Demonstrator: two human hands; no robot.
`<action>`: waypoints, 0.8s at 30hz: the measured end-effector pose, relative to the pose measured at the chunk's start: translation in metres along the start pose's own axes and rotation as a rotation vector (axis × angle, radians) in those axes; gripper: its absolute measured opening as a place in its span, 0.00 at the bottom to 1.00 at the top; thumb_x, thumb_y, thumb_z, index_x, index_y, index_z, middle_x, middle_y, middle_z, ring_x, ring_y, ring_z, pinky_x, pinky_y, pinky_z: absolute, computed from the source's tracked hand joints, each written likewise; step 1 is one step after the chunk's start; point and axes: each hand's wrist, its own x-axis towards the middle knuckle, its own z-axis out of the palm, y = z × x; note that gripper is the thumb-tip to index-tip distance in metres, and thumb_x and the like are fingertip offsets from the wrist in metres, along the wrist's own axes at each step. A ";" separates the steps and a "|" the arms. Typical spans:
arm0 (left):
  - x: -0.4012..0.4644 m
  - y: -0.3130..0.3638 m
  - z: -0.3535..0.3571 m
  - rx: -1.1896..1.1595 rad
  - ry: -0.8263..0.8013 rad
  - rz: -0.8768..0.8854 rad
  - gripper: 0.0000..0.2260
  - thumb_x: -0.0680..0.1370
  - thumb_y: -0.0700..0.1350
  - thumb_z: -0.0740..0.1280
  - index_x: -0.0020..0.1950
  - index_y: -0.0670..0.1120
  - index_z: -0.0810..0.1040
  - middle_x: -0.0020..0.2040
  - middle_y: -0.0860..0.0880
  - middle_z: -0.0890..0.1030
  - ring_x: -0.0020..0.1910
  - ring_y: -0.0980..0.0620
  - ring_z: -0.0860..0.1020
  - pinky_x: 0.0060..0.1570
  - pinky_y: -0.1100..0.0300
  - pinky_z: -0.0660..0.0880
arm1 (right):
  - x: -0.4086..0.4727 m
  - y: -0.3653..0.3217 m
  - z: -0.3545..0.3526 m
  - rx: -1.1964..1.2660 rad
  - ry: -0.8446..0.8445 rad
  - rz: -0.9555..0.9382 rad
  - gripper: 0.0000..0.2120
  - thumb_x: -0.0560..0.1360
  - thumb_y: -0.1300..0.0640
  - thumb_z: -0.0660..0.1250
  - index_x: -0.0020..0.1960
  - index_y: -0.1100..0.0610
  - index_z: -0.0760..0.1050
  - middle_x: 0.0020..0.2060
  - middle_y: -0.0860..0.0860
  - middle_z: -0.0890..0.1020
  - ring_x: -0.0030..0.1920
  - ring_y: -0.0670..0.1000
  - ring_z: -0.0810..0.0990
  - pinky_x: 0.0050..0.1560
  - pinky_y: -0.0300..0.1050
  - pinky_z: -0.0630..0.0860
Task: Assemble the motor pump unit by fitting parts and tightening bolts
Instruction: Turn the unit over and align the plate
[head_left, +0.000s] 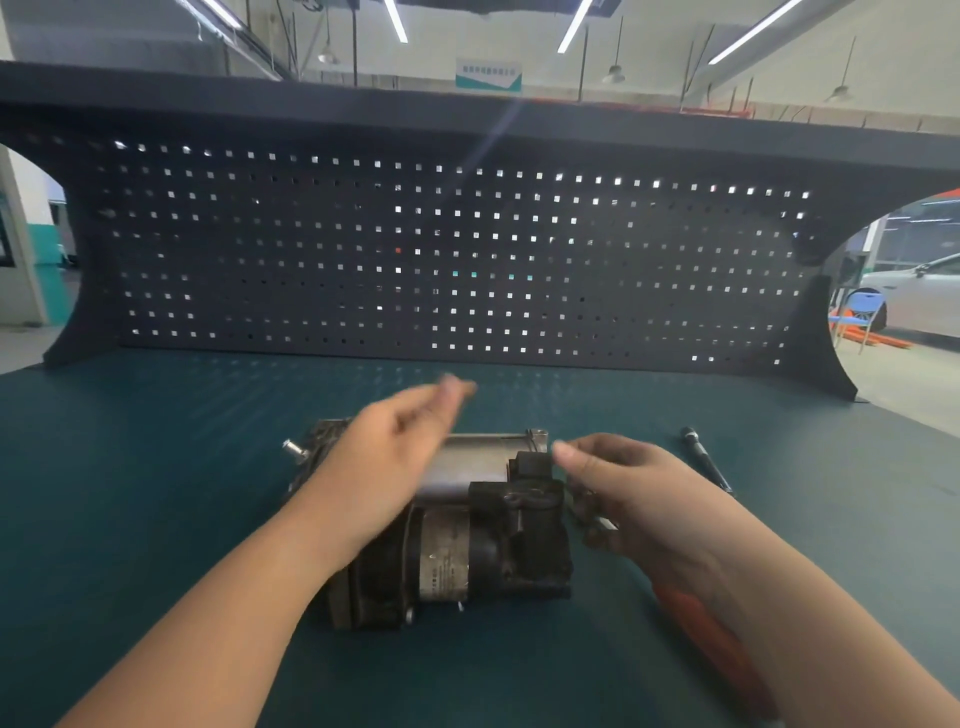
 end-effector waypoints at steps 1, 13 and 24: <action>0.001 0.003 -0.001 -0.241 0.022 -0.071 0.33 0.68 0.71 0.57 0.65 0.53 0.77 0.34 0.62 0.65 0.33 0.62 0.62 0.38 0.65 0.67 | -0.002 -0.004 0.000 -0.002 0.054 -0.072 0.17 0.61 0.45 0.73 0.43 0.55 0.79 0.31 0.47 0.76 0.30 0.46 0.72 0.33 0.41 0.69; -0.006 0.020 0.023 -0.496 -0.225 -0.055 0.42 0.61 0.81 0.48 0.74 0.70 0.47 0.45 0.49 0.71 0.30 0.61 0.71 0.34 0.68 0.73 | -0.017 -0.018 0.044 -0.446 0.165 -0.615 0.08 0.69 0.53 0.76 0.47 0.44 0.84 0.36 0.44 0.78 0.38 0.37 0.76 0.39 0.27 0.68; -0.010 0.032 0.031 -0.787 -0.133 -0.319 0.28 0.73 0.68 0.60 0.65 0.52 0.69 0.39 0.48 0.67 0.27 0.55 0.67 0.25 0.64 0.66 | -0.019 -0.023 0.034 -0.052 0.172 -0.536 0.06 0.69 0.65 0.75 0.41 0.55 0.83 0.33 0.50 0.85 0.34 0.45 0.83 0.36 0.32 0.77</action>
